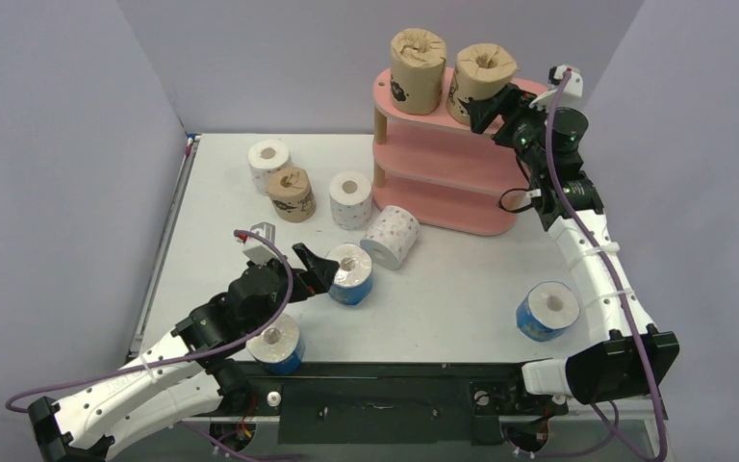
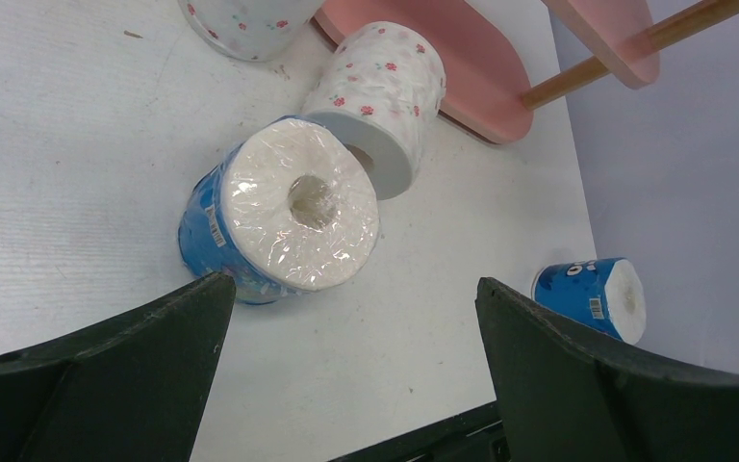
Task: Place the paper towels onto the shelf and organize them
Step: Move the paper towel to the shelf.
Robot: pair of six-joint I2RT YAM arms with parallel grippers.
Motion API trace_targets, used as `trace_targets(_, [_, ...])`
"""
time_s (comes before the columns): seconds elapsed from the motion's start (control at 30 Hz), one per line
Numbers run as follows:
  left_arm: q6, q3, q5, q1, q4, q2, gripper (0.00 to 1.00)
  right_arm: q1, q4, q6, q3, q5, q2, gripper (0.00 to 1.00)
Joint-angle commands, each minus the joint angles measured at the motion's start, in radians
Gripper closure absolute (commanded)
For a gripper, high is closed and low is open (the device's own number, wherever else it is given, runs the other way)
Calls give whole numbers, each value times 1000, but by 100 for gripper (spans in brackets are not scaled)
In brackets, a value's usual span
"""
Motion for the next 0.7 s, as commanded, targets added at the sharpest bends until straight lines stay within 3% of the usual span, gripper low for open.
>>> trace_targets(0.0, [-6, -7, -3, 3, 7, -11, 4, 20, 11, -28, 55, 13, 15, 17])
trace_targets(0.67, [-16, -19, -10, 2, 12, -10, 4, 60, -12, -37, 91, 11, 61, 18])
